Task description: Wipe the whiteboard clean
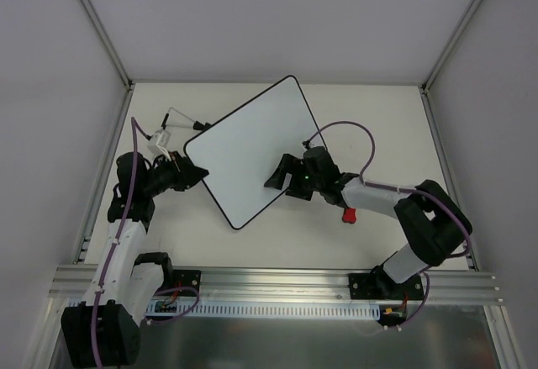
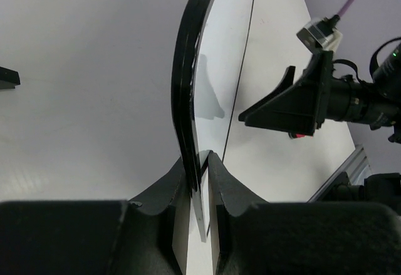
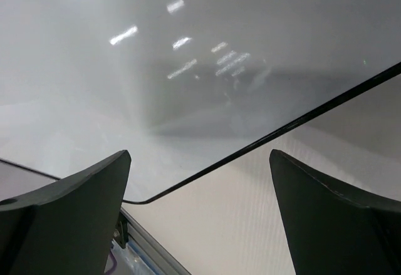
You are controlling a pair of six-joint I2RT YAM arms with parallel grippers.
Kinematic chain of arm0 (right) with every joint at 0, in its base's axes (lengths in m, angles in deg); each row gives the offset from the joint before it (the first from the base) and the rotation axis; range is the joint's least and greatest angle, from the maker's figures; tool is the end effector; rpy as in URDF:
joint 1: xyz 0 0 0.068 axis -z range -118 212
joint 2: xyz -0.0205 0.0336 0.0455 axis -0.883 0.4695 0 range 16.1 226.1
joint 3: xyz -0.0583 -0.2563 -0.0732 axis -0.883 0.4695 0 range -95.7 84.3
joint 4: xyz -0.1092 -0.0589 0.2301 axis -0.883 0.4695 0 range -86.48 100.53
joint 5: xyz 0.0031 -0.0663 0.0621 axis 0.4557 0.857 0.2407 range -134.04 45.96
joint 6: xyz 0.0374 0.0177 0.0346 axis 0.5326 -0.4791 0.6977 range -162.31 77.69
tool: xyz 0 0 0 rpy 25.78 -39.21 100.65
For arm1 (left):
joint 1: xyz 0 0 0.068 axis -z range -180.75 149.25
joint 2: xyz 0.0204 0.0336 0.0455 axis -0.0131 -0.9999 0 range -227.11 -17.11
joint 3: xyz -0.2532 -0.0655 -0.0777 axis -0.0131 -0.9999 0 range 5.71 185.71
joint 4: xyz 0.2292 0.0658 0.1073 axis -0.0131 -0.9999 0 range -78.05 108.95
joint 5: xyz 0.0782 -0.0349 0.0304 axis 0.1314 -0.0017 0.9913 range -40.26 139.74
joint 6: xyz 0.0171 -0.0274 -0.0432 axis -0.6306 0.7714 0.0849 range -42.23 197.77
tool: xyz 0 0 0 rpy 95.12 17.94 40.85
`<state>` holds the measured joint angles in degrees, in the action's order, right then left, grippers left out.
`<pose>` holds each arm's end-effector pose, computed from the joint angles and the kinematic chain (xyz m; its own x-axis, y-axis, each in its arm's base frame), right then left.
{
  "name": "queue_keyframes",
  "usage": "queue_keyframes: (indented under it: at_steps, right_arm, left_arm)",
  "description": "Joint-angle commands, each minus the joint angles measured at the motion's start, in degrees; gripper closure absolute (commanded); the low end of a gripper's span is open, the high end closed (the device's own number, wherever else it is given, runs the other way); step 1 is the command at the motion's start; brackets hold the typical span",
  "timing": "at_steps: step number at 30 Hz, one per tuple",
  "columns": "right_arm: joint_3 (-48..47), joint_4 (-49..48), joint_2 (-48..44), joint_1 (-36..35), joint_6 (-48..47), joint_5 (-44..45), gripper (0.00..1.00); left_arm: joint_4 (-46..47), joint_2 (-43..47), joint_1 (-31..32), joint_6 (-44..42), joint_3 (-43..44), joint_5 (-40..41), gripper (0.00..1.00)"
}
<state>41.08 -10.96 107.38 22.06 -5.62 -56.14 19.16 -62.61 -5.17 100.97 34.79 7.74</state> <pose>0.2444 0.2143 0.1751 -0.7951 0.0962 -0.5988 -0.3573 0.7234 0.5907 0.1846 -0.0097 0.2620 -0.4857 -0.3312 -0.8090 0.4265 0.7181 -0.5500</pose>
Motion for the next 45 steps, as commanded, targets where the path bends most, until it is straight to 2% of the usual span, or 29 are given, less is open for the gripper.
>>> queue_keyframes:
  at_steps: [1, 6, 12, 17, 24, 26, 31, 45]
  right_arm:
    - [0.94, 1.28, -7.78, 0.39, -6.78, -0.21, 0.02]
    - [1.3, 9.9, -16.29, 3.81, -13.91, 0.41, 0.02]
    - [-0.89, 17.55, -20.97, 9.87, -20.24, -0.99, 0.01]
    - [-5.64, 21.94, -19.4, 12.78, -22.53, -3.63, 0.01]
    - [-9.95, 21.95, -15.01, 14.02, -21.39, -7.58, 0.01]
    - [-11.44, 21.6, -13.6, 14.02, -21.05, -8.81, 0.01]
    - [-11.89, 15.46, -7.89, 12.97, -14.73, -14.08, 0.02]
    - [-10.57, -11.69, 7.58, 7.34, 5.58, -11.63, 0.01]
  left_arm:
    - [8.39, 1.37, 0.21, 3.33, 1.94, 4.9, 1.0]
    - [17.17, 1.38, 0.3, 10.19, 1.68, 8.59, 1.0]
    - [25.01, 2.08, 0.29, 14.85, 1.24, 16.85, 1.0]
    - [28.61, 4.1, 0.3, 17.66, 1.5, 26.59, 1.0]
    - [31.07, 7.0, 0.21, 21.36, 0.1, 39.16, 1.0]
    - [32.04, 7.09, 0.21, 21.88, -0.16, 40.59, 1.0]
    - [33.63, 6.65, 0.21, 22.77, -0.6, 41.47, 1.0]
    - [29.33, 8.67, 0.21, 19.6, -1.13, 36.38, 1.0]
